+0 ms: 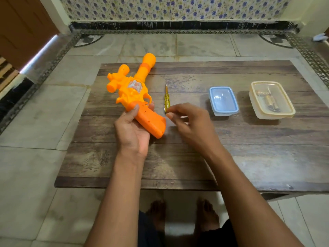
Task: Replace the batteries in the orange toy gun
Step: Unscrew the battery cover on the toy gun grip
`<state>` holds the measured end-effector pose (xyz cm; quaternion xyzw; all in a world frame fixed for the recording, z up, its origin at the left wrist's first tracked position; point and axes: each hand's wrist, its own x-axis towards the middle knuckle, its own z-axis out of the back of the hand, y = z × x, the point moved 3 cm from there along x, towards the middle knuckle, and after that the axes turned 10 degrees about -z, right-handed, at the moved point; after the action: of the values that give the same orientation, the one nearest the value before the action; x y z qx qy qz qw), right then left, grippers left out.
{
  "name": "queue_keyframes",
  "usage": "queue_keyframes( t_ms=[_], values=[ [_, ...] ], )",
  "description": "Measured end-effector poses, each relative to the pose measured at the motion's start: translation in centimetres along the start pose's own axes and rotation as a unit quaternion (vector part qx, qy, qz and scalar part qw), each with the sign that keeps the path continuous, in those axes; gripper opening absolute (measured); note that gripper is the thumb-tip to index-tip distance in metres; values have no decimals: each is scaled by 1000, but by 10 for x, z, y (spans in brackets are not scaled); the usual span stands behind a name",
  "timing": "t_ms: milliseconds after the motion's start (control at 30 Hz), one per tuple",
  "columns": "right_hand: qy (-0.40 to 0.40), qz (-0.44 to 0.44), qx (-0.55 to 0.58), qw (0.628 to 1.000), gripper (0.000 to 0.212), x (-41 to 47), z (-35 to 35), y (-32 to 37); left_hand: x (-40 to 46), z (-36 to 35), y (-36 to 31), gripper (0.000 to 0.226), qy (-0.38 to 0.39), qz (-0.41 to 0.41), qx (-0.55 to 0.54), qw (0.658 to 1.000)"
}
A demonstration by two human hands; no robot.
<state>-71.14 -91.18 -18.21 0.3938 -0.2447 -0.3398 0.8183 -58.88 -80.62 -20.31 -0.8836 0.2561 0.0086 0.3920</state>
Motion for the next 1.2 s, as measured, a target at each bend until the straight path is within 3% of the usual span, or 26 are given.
queue_keyframes(
  t_ms=[133, 400, 600, 1033, 1200],
  values=[
    [31, 28, -10, 999, 26, -5, -18, 9, 1, 1, 4, 28, 19, 8, -9, 1000],
    [50, -31, 54, 997, 39, -9, -17, 4, 3, 1, 10, 39, 21, -7, 38, 999],
    [103, -18, 43, 994, 70, -11, -12, 6, 1, -3, 11, 50, 10, -44, 72, 996],
    [64, 12, 28, 997, 61, -9, -12, 5, 5, 0, 12, 58, 17, -28, 103, 994],
    [53, -2, 70, 996, 62, -7, -10, 3, -3, -5, 4, 30, 33, -5, 65, 997]
  ],
)
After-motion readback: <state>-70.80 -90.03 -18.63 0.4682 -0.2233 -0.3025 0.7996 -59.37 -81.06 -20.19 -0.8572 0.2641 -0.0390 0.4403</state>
